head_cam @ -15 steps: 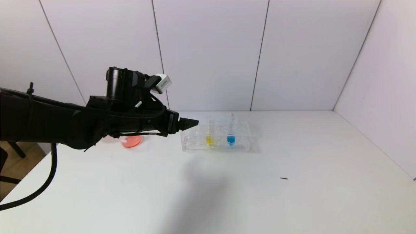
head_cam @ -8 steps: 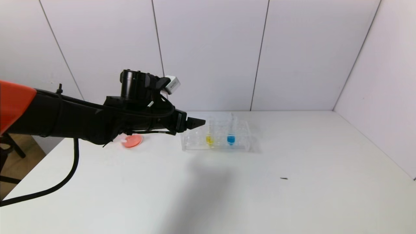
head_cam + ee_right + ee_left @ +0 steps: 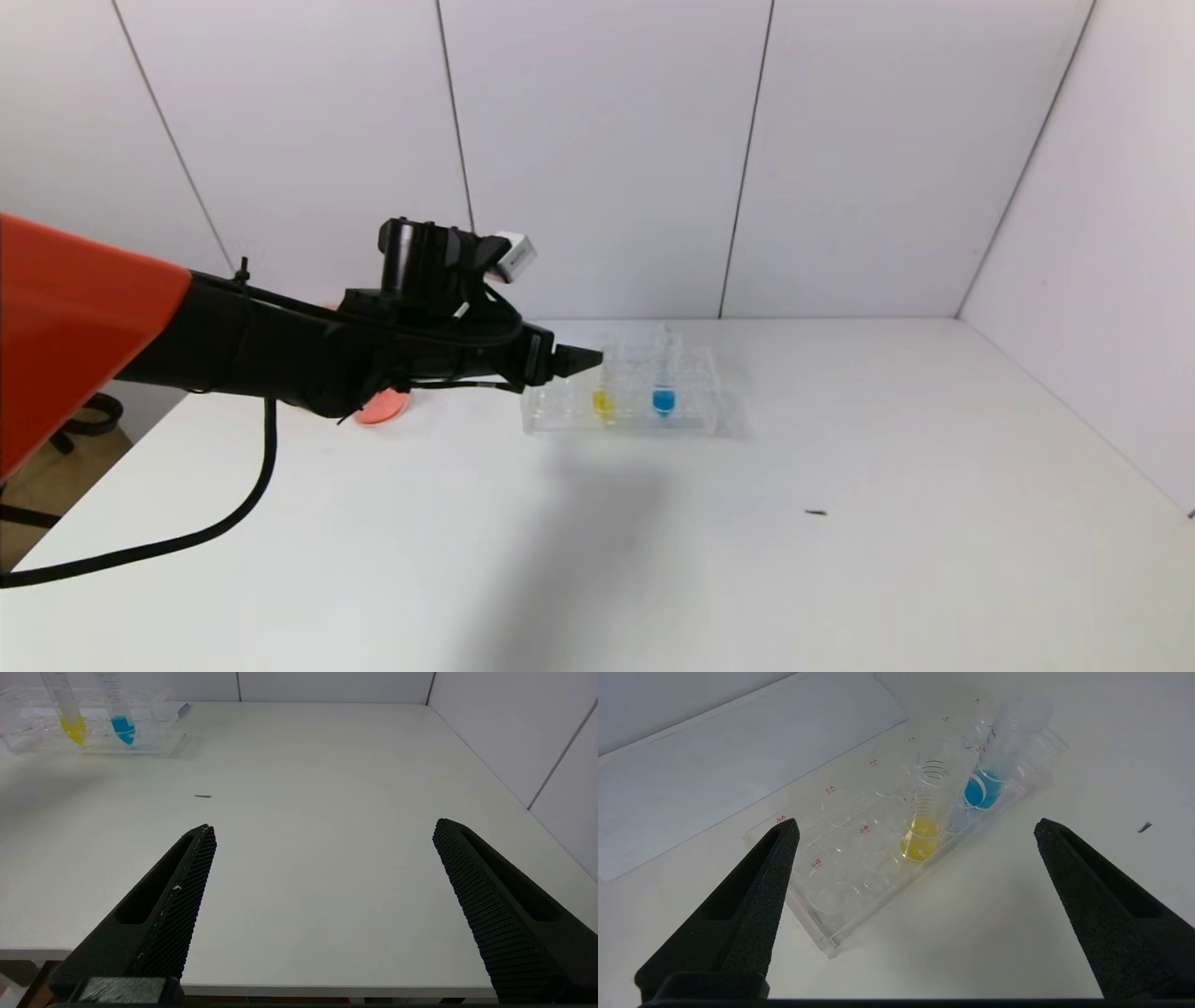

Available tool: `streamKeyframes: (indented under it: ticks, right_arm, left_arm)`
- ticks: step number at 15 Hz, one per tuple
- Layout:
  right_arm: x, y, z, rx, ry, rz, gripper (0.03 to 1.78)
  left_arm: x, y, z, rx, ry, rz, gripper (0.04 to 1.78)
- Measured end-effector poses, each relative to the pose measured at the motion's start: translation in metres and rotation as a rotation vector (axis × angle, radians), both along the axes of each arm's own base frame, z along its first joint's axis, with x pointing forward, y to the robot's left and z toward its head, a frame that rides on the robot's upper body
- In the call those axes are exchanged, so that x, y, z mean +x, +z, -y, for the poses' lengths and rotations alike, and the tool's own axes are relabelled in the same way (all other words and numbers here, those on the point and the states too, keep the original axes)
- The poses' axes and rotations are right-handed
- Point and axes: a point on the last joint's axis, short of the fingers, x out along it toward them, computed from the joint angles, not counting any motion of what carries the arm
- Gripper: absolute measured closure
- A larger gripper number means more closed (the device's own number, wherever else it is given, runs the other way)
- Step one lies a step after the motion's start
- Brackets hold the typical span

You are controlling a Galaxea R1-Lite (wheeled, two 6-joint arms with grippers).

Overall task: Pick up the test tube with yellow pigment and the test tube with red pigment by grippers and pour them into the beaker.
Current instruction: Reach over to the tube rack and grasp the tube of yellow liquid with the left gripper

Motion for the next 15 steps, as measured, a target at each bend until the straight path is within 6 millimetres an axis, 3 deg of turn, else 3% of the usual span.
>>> streamKeyframes:
  ticks: [15]
  right_arm:
    - [0.000,0.000,0.000,0.001,0.000,0.000,0.11]
  left_arm:
    - [0.022,-0.050,0.030,-0.054,0.043,0.155,0.06]
